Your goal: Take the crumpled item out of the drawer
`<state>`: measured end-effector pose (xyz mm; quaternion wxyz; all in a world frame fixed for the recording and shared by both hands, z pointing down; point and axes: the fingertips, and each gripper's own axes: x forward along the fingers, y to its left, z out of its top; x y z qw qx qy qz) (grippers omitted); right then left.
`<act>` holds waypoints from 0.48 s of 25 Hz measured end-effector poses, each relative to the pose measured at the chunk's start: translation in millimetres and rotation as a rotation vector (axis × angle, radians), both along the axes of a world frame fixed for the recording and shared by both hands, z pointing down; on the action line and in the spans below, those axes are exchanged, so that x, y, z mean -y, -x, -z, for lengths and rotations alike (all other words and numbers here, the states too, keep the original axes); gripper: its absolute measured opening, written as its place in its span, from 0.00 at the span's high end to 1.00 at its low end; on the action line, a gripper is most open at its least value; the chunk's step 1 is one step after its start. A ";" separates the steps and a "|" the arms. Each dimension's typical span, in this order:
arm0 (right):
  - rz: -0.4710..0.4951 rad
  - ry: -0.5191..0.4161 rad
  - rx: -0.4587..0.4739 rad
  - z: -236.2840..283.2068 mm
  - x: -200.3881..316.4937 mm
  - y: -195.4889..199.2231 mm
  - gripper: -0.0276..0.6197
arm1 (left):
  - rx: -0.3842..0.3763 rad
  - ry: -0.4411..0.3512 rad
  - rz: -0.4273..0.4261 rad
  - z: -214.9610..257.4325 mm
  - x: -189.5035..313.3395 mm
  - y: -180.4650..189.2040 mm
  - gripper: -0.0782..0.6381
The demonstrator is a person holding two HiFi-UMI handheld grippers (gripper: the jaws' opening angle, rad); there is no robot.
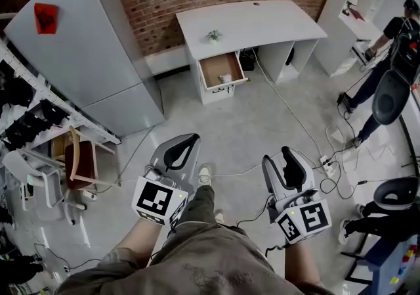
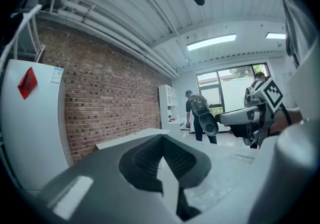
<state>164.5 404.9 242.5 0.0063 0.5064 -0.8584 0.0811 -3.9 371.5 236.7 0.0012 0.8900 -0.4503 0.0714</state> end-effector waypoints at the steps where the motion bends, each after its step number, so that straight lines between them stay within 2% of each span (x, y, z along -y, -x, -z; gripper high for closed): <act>1: 0.004 0.006 -0.003 -2.8 9.0 2.0 0.61 | 0.010 -0.001 0.000 -0.9 8.3 1.0 0.89; 12: -0.003 0.107 -0.047 -31.3 150.3 32.2 0.61 | 0.031 0.058 -0.026 -30.4 151.2 27.7 0.89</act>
